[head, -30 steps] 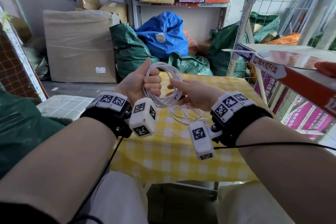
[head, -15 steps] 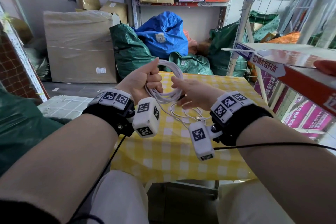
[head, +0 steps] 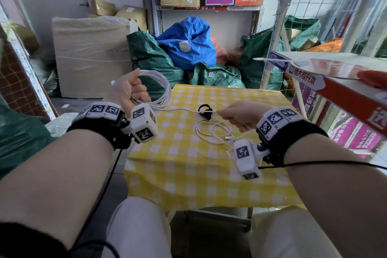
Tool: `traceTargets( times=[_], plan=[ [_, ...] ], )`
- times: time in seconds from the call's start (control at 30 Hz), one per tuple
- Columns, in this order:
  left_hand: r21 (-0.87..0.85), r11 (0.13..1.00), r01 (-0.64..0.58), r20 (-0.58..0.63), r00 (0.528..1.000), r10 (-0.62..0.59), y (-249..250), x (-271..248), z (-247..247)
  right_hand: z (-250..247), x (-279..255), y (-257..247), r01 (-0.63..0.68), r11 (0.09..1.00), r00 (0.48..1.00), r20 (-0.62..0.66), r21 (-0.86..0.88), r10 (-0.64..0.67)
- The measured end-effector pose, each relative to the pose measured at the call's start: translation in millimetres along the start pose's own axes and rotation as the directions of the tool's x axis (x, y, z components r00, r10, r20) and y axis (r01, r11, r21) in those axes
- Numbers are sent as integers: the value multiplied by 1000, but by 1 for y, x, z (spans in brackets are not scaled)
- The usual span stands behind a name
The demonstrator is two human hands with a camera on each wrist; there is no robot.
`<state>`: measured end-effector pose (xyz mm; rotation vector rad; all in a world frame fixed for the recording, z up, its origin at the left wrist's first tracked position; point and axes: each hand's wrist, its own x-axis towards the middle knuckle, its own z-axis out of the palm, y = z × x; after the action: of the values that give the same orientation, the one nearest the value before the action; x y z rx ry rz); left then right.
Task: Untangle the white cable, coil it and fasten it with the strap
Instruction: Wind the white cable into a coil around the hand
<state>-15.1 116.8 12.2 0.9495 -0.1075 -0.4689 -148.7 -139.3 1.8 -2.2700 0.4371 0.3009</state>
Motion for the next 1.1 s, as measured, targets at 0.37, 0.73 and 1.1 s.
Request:
traceTargets(
  times=[0.37, 0.73, 1.1],
  plan=[
    [162, 986, 30, 89, 995, -45, 5, -11, 3, -10, -7, 0, -248, 945, 906, -397, -211, 149],
    [458, 877, 144, 239, 930, -278, -27, -29, 45, 1, 4, -30, 158, 804, 918, -385, 574, 95],
    [430, 889, 156, 212, 940, -267, -50, -24, 60, 46, -11, -67, 511, 775, 841, -403, 371, -361]
  ],
)
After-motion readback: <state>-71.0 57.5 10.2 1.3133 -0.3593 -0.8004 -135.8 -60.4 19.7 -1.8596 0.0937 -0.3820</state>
